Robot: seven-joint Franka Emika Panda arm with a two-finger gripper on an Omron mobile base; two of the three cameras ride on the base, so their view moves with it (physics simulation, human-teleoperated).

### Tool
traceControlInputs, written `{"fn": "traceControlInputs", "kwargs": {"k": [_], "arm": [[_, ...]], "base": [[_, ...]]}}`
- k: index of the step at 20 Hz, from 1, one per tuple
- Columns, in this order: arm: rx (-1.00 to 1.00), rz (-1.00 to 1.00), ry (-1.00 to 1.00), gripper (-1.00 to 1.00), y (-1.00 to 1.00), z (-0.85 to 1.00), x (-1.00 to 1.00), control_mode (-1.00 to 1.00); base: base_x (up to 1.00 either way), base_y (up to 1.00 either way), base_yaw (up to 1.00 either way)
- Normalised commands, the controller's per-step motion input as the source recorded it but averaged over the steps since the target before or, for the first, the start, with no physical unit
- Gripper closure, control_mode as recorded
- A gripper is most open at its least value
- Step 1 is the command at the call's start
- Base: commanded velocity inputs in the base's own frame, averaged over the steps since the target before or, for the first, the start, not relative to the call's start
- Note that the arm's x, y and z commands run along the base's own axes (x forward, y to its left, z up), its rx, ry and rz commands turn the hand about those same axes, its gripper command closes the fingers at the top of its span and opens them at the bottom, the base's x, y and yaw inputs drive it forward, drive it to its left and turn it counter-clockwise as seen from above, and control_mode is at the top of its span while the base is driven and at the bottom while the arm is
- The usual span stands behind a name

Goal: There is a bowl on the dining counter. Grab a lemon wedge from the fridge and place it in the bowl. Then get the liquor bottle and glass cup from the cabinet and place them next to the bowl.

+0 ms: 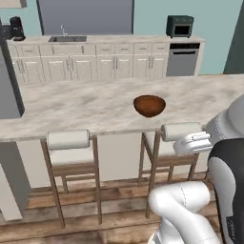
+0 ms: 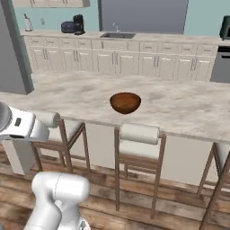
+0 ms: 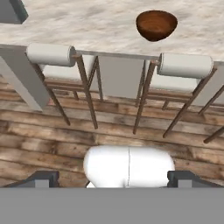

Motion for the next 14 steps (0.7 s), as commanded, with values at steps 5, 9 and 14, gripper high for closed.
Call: {"fn": "traceControlInputs", "kwargs": {"k": [5, 9, 14], "arm": [[0.0, 0.0, 0.0, -1.0, 0.0, 0.0, 0.0, 1.0], [0.0, 0.0, 0.0, -1.0, 0.0, 0.0, 0.0, 1.0], [0.0, 0.0, 0.0, -1.0, 0.0, 0.0, 0.0, 1.0]], "base": [[-0.19, 1.0, 0.5], [0.0, 1.0, 0.57], [0.16, 1.0, 0.55]]}}
